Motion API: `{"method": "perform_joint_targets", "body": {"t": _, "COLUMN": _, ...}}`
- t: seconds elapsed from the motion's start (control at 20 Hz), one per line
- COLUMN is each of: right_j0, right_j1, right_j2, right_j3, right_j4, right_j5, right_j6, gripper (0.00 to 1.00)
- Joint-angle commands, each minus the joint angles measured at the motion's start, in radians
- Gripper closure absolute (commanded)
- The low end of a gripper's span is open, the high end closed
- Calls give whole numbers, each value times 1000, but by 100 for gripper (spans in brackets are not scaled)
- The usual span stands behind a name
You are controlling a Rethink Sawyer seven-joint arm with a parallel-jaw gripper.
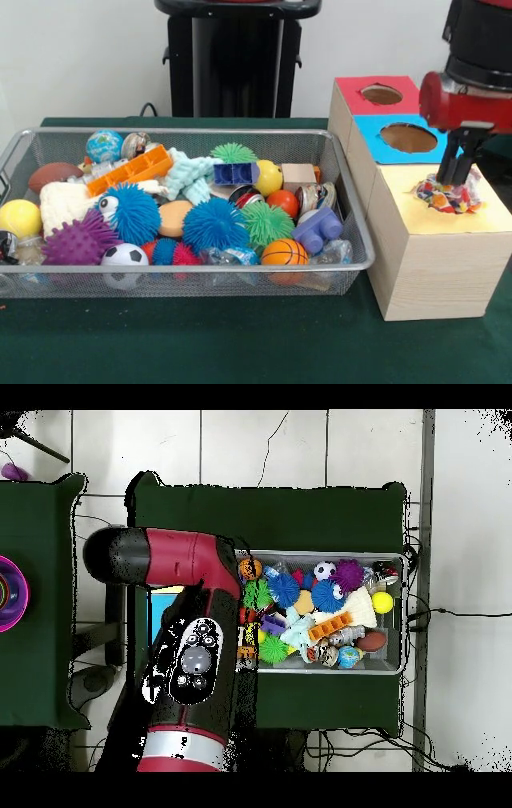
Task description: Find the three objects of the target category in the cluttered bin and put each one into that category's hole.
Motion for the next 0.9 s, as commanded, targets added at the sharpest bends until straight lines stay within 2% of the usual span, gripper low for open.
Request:
{"method": "perform_joint_targets", "body": {"t": 0.05, "right_j0": -52, "right_j1": 81, "right_j2": 95, "right_j3": 145, "right_j4": 3, "right_j5": -116, "right_j6": 204, "gripper": 100}}
{"method": "perform_joint_targets", "body": {"t": 0.35, "right_j0": -48, "right_j1": 106, "right_j2": 92, "right_j3": 122, "right_j4": 17, "right_j5": -124, "right_j6": 210, "gripper": 100}}
{"method": "perform_joint_targets", "body": {"t": 0.9, "right_j0": 32, "right_j1": 14, "right_j2": 37, "right_j3": 211, "right_j4": 71, "right_j5": -4, "right_j6": 318, "gripper": 100}}
